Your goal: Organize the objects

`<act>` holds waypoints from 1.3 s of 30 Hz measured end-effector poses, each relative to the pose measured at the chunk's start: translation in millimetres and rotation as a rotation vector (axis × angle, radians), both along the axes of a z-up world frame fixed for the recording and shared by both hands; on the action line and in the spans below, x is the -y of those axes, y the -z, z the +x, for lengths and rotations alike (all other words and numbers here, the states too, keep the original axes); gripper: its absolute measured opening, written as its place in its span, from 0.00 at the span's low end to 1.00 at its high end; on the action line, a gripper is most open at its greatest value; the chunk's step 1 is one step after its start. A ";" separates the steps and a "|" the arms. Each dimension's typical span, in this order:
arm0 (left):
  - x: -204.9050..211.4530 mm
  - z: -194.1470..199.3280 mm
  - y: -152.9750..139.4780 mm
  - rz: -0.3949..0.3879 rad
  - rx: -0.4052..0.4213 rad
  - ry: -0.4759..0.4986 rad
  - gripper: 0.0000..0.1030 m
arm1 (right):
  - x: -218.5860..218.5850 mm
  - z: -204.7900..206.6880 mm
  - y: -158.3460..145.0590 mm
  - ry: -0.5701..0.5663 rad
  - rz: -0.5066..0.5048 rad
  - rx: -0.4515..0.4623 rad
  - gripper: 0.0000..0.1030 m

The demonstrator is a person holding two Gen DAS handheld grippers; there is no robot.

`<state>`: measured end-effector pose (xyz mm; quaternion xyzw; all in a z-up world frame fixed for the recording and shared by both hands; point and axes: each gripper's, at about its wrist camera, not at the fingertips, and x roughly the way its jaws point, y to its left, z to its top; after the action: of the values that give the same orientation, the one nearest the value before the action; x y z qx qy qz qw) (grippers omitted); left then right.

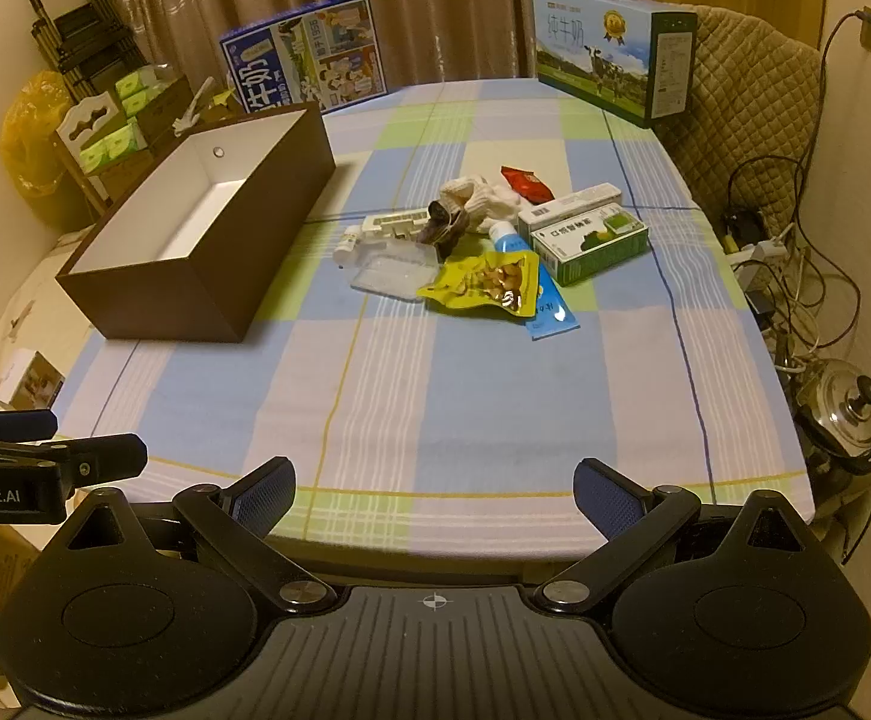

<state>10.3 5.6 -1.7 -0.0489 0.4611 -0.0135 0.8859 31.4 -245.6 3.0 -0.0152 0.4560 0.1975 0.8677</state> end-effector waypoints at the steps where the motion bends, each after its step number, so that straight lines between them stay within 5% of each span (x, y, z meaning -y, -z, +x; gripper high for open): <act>1: 0.8 0.8 -0.3 0.000 0.000 -0.001 0.99 | 0.0 -0.4 0.3 0.002 0.000 0.000 0.95; 39: 11.0 23.5 -3.5 -0.007 -0.010 -0.006 0.99 | 13.2 39.2 1.4 -0.032 -0.002 -0.012 0.95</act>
<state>33.7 -5.4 1.8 -0.0536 0.4655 -0.0125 0.8834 70.6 -258.8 1.6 -0.0222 0.4610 0.2110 0.8617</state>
